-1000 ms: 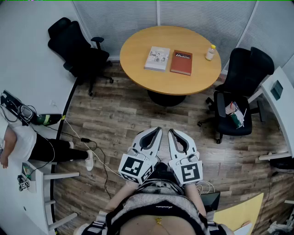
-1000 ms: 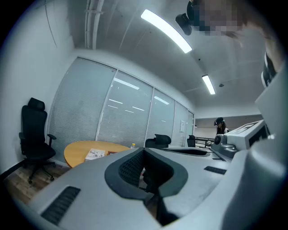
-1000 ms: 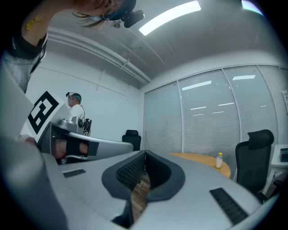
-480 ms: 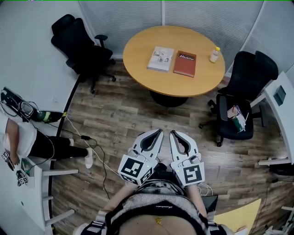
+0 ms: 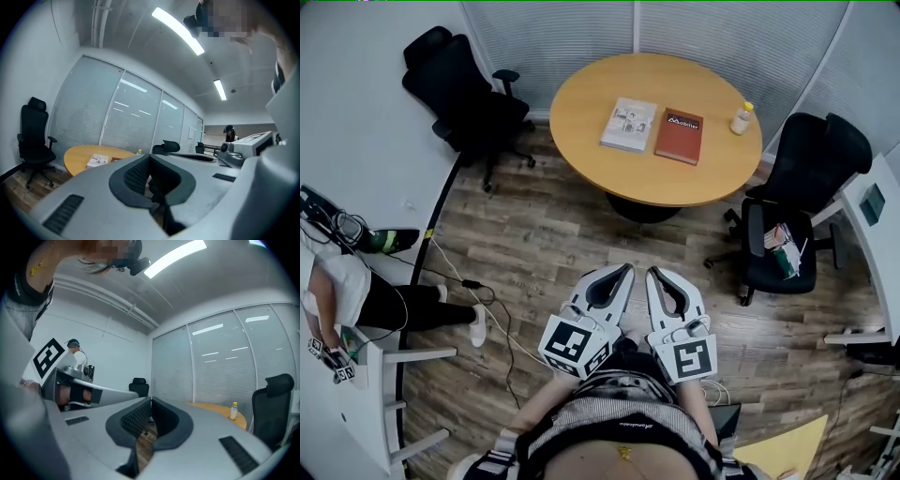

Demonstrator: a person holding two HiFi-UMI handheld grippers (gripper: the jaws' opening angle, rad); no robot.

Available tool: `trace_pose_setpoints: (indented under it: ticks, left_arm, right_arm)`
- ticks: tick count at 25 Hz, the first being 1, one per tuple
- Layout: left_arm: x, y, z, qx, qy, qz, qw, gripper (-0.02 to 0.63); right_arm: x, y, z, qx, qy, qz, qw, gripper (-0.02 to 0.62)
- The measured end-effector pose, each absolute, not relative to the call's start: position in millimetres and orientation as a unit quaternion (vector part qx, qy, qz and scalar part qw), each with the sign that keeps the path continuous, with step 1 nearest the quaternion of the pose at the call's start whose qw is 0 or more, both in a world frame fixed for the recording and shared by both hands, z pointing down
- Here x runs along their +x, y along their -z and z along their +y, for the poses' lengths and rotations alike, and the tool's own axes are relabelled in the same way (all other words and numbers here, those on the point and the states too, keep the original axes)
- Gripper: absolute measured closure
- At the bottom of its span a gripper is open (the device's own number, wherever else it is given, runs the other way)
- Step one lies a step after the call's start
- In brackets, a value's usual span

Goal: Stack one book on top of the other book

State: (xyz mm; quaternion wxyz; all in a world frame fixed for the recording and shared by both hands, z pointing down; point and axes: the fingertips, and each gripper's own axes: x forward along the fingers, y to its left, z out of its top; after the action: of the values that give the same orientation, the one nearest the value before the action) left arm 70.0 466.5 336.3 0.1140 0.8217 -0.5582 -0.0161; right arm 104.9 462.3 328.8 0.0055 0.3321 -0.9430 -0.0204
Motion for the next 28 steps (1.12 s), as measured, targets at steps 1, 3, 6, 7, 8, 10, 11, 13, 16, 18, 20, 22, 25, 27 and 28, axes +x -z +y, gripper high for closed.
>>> trace_pose_setpoints:
  ticks: [1, 3, 6, 7, 8, 10, 11, 13, 16, 18, 20, 22, 25, 27, 28]
  left_arm:
    - [69.0, -337.6, 460.7, 0.823, 0.016, -0.556, 0.115, 0.589]
    - [67.4, -339.7, 447.6, 0.827, 0.015, -0.55, 0.117, 0.589]
    - [63.3, -341.6, 424.7, 0.834, 0.013, -0.539, 0.119, 0.589]
    - [61.7, -341.9, 416.2, 0.836, 0.013, -0.535, 0.12, 0.589]
    - [60.0, -342.2, 407.8, 0.838, 0.013, -0.531, 0.121, 0.589]
    - [56.0, -342.1, 391.7, 0.843, 0.014, -0.523, 0.123, 0.589]
    - [53.5, -341.8, 383.5, 0.846, 0.014, -0.518, 0.123, 0.589]
    - [48.3, -341.8, 366.5, 0.853, 0.016, -0.507, 0.126, 0.589]
    - [40.4, -343.7, 343.6, 0.86, 0.016, -0.494, 0.131, 0.589]
    - [32.8, -344.4, 329.4, 0.863, 0.012, -0.488, 0.129, 0.589]
    - [25.7, -344.7, 315.1, 0.866, 0.012, -0.483, 0.129, 0.589]
    - [19.3, -344.8, 302.9, 0.869, 0.014, -0.477, 0.13, 0.589]
    - [9.9, -347.2, 290.1, 0.873, 0.016, -0.469, 0.133, 0.589]
    - [1.6, -349.1, 282.6, 0.875, 0.014, -0.466, 0.133, 0.589]
    - [-3.1, -349.7, 278.8, 0.876, 0.014, -0.464, 0.133, 0.589]
  right_arm:
    - [104.2, -329.3, 457.3, 0.336, 0.02, -0.942, 0.006, 0.569]
    - [102.9, -330.5, 445.3, 0.343, 0.02, -0.939, 0.009, 0.569]
    - [98.0, -331.4, 423.7, 0.352, 0.021, -0.936, 0.011, 0.569]
    - [95.9, -331.1, 415.6, 0.355, 0.022, -0.935, 0.011, 0.569]
    - [93.9, -330.6, 407.4, 0.359, 0.022, -0.933, 0.011, 0.569]
    - [89.5, -329.4, 391.8, 0.367, 0.022, -0.93, 0.011, 0.569]
    - [86.8, -329.0, 383.7, 0.371, 0.023, -0.928, 0.011, 0.569]
    - [80.3, -328.9, 367.1, 0.378, 0.025, -0.925, 0.011, 0.569]
    - [70.9, -330.9, 344.6, 0.387, 0.027, -0.921, 0.016, 0.569]
    - [62.5, -331.5, 330.9, 0.392, 0.027, -0.919, 0.017, 0.569]
    - [54.4, -332.7, 317.5, 0.396, 0.026, -0.918, 0.019, 0.569]
    - [47.0, -334.3, 305.5, 0.399, 0.026, -0.916, 0.023, 0.57]
    - [36.6, -337.4, 291.6, 0.404, 0.026, -0.914, 0.025, 0.569]
    - [28.0, -339.4, 283.4, 0.407, 0.026, -0.913, 0.026, 0.569]
    - [23.2, -340.3, 279.4, 0.408, 0.027, -0.912, 0.028, 0.57]
